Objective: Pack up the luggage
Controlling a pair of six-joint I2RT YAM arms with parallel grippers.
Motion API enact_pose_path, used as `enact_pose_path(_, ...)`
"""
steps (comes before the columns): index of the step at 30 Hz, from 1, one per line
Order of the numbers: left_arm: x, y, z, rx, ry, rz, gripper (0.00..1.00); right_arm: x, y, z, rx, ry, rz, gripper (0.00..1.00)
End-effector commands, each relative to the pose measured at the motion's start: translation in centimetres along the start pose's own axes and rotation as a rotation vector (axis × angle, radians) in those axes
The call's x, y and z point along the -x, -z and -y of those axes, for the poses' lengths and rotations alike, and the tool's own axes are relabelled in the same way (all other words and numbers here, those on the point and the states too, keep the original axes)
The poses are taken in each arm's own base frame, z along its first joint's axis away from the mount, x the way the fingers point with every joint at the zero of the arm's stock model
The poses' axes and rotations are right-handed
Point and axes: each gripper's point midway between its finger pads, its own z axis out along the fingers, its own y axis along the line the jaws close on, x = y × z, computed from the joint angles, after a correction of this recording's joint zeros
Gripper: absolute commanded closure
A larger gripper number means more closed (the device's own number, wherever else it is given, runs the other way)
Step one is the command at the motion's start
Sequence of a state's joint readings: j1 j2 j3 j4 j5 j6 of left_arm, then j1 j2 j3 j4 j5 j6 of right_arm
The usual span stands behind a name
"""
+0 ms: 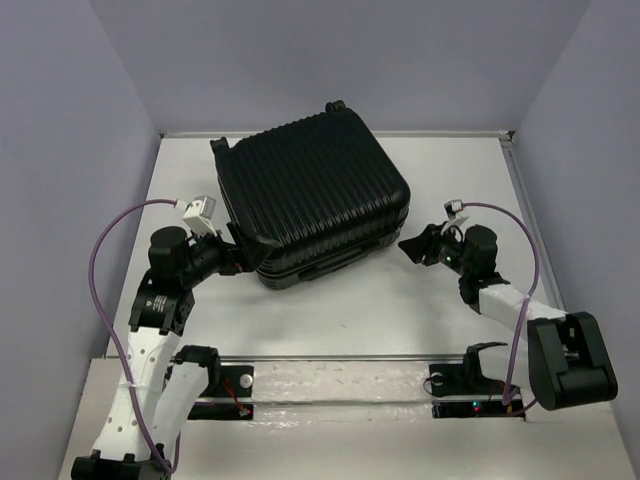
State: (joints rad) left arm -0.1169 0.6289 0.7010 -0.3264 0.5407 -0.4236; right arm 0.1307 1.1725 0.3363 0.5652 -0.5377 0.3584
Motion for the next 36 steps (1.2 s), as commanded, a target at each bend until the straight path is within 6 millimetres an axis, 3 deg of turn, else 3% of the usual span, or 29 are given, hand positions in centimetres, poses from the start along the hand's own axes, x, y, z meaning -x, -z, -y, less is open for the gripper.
enact_pose_path(1,0.4,0.0,1.4,-0.073,-0.026,0.007,0.01,4.6,-1.7,-0.6,0.043,0.121,0.113,0.54)
enact_pose_path(8,-0.1,-0.1,1.1,-0.073,-0.023,-0.007,0.01,5.9,-3.2,-0.2,0.049,0.142,0.11,0.54)
enact_pose_path(12,-0.3,-0.3,1.0,-0.076,-0.022,-0.018,0.01,5.3,-4.1,-0.3,0.075,0.13,0.074,0.55)
enact_pose_path(20,-0.4,-0.4,1.1,-0.082,-0.025,-0.023,0.01,4.4,-4.9,-0.6,0.099,0.122,0.036,0.68)
enact_pose_path(26,-0.6,-0.2,1.2,-0.086,-0.029,-0.024,0.01,4.0,-5.2,0.4,0.062,0.116,0.036,0.79)
enact_pose_path(36,-1.8,-0.4,1.6,-0.143,-0.006,-0.071,0.01,5.2,-6.3,0.3,0.083,0.127,0.056,0.9)
